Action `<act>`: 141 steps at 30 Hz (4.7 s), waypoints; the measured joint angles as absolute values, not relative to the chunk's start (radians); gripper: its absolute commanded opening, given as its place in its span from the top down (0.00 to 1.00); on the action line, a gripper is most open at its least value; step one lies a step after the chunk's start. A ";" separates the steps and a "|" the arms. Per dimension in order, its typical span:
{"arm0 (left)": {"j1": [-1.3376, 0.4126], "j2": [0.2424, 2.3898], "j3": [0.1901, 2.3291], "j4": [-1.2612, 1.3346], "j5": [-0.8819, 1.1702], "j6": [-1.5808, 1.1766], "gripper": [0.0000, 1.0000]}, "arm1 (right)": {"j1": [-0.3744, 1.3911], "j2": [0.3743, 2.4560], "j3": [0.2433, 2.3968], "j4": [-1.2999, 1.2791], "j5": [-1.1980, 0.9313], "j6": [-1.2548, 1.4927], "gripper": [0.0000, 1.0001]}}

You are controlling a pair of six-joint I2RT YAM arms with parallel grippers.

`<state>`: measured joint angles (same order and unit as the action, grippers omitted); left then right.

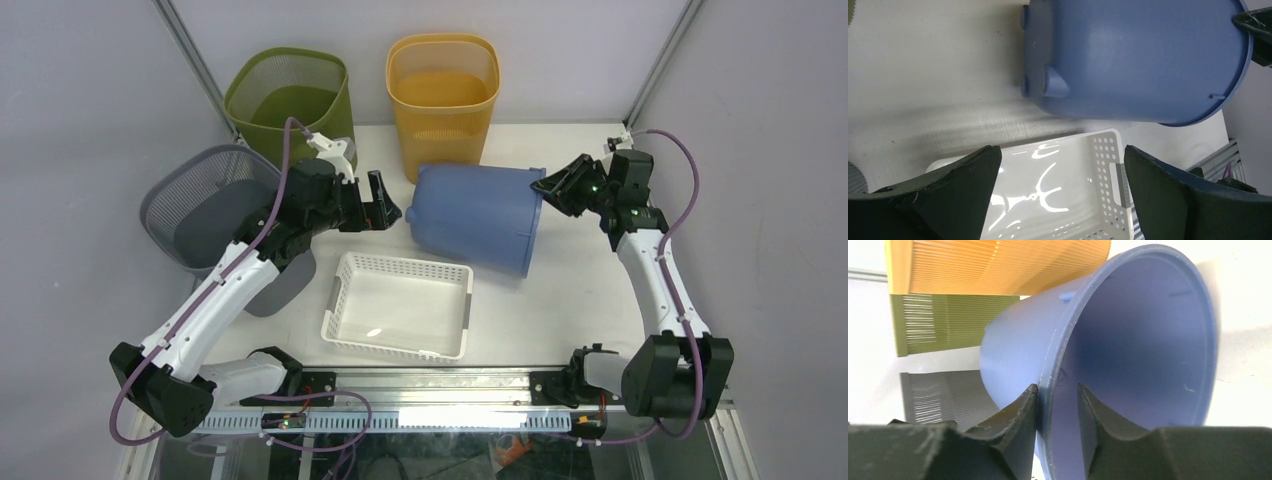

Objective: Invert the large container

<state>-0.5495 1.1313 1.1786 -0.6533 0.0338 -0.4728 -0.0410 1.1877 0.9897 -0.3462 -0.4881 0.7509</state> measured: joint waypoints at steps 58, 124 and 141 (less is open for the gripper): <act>-0.454 1.357 1.006 -0.312 0.373 -0.612 0.01 | 0.275 1.238 1.374 -0.992 0.157 0.464 0.33; -0.427 1.496 0.978 -0.139 0.632 -0.662 0.13 | 0.363 1.106 1.256 -0.999 0.132 0.593 0.98; -0.410 1.479 1.103 -0.126 0.736 -0.777 0.11 | 0.218 1.090 1.186 -0.796 0.130 0.590 1.00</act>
